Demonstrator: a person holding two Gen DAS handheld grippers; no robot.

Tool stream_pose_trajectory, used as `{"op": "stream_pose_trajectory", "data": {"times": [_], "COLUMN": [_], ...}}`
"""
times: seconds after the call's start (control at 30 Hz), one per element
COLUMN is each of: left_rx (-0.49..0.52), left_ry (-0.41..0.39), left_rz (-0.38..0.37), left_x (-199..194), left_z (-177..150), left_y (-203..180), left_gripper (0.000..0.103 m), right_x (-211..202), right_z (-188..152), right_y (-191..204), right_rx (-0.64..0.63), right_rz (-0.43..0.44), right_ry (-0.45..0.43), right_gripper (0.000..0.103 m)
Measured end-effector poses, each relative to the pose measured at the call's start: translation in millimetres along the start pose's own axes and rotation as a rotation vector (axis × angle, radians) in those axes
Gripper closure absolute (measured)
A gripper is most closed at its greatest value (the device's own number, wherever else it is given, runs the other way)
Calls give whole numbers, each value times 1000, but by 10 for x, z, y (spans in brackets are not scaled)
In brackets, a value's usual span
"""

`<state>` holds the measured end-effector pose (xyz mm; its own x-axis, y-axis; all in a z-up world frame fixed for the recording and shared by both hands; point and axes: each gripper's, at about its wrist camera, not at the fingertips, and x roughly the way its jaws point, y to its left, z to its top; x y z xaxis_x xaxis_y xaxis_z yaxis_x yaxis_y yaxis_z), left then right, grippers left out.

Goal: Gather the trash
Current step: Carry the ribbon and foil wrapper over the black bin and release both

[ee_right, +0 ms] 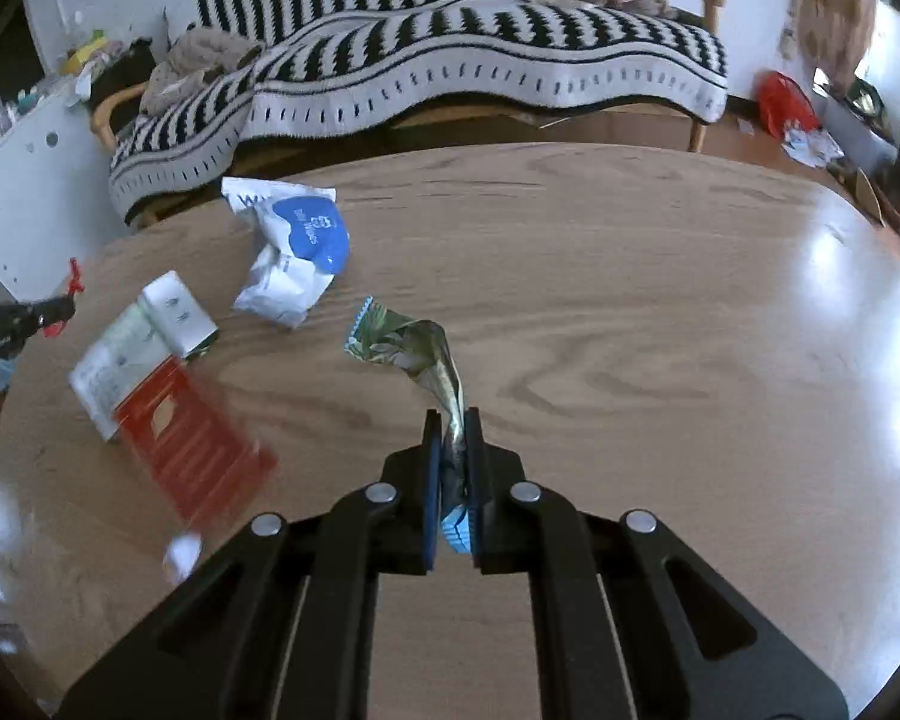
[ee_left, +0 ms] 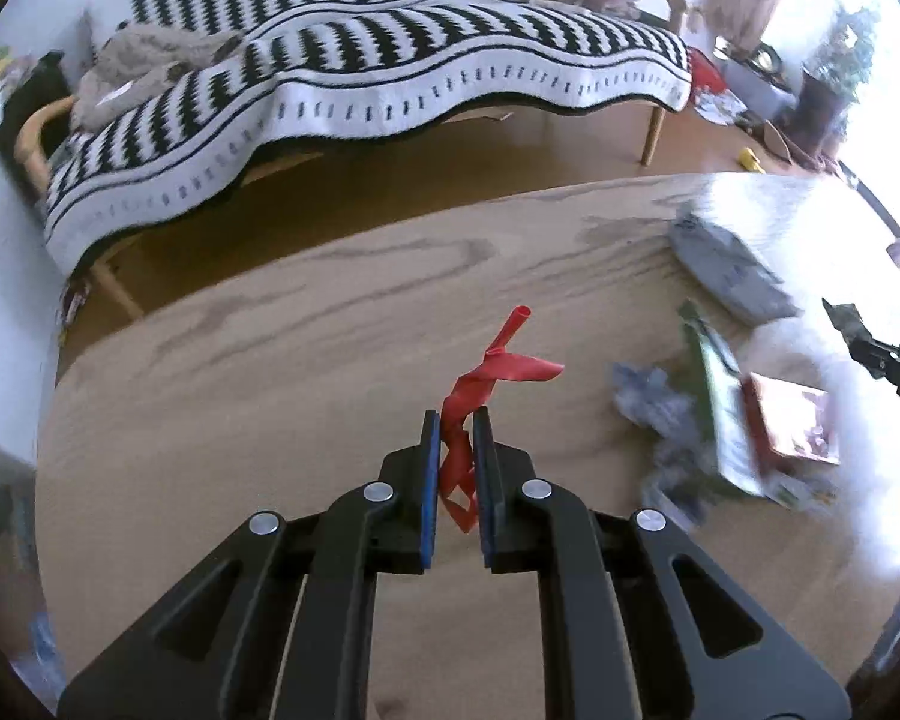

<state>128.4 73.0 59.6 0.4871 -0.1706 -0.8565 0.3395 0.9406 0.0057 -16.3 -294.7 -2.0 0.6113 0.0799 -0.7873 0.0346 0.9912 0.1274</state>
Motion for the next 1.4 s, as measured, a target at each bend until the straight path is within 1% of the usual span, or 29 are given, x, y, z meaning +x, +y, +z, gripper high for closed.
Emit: {"op": "stream_pose_trajectory", "data": {"times": [0.03,0.07,0.1,0.13,0.17,0.2,0.27,0.3,0.33,0.4,0.43,0.5,0.57,0.63,0.67,0.73,0.8,0.83,0.87,0.93,1.03,1.1,1.13,1.2,1.3,1.4], "left_rx": [-14,-30,-47,-54,-42,-18,19,32,54,92,115,141,178,194,202,224,242,246,241,221,183,173,181,188,211,219], "left_ry": [7,4,-5,-19,-35,-57,-83,-90,-97,-106,-103,-93,-72,-36,-8,47,100,135,160,230,304,345,351,352,327,326], "left_rz": [15,10,-12,-48,-65,-85,-150,-172,-208,-258,-298,-350,-414,-464,-491,-525,-550,-560,-566,-589,-636,-638,-627,-607,-576,-570], "left_x": [-131,-262,-400,-587,-732,-908,-1171,-1243,-1348,-1493,-1568,-1629,-1667,-1635,-1593,-1474,-1314,-1181,-1078,-793,-456,-260,-176,-88,-48,-24], "left_z": [-51,-92,-129,-179,-218,-278,-415,-468,-561,-753,-894,-1069,-1336,-1544,-1665,-1895,-2129,-2270,-2364,-2595,-2877,-3035,-3036,-3086,-3054,-3042], "left_y": [-64,-141,-235,-414,-590,-844,-1320,-1473,-1741,-2199,-2514,-2892,-3412,-3781,-3972,-4308,-4609,-4775,-4877,-5099,-5311,-5371,-5381,-5387,-5410,-5433], "left_gripper": [93,93,93,94,93,93,93,93,93,93,93,93,93,93,93,93,93,93,93,93,93,93,93,93,93,93], "right_x": [-179,-347,-489,-678,-816,-1014,-1324,-1534,-1724,-2057,-2224,-2519,-2693,-2827,-2846,-2818,-2695,-2634,-2521,-2365,-2160,-2071,-2037,-1942,-1817,-1732], "right_z": [-33,-65,-93,-139,-181,-256,-395,-511,-617,-810,-926,-1218,-1490,-1895,-2015,-2446,-2849,-2984,-3210,-3494,-3829,-3943,-3961,-4010,-3999,-3987], "right_y": [-47,-92,-134,-185,-225,-295,-402,-486,-572,-753,-847,-1074,-1283,-1560,-1643,-1902,-2122,-2183,-2288,-2427,-2524,-2555,-2564,-2594,-2593,-2606], "right_rx": [12,20,25,29,32,38,52,63,77,107,122,154,185,232,247,314,374,392,430,482,534,538,537,542,543,552], "right_rz": [3,3,3,1,-2,-6,-13,-20,-24,-33,-43,-65,-81,-111,-118,-126,-136,-139,-139,-134,-121,-112,-110,-105,-95,-84], "right_ry": [-22,-40,-54,-72,-84,-101,-126,-143,-159,-186,-200,-215,-212,-189,-179,-129,-68,-46,-5,48,109,139,152,178,199,210], "right_gripper": [95,95,95,95,95,95,95,95,95,95,95,95,95,95,95,95,95,95,95,95,95,95,95,95,95,95]}}
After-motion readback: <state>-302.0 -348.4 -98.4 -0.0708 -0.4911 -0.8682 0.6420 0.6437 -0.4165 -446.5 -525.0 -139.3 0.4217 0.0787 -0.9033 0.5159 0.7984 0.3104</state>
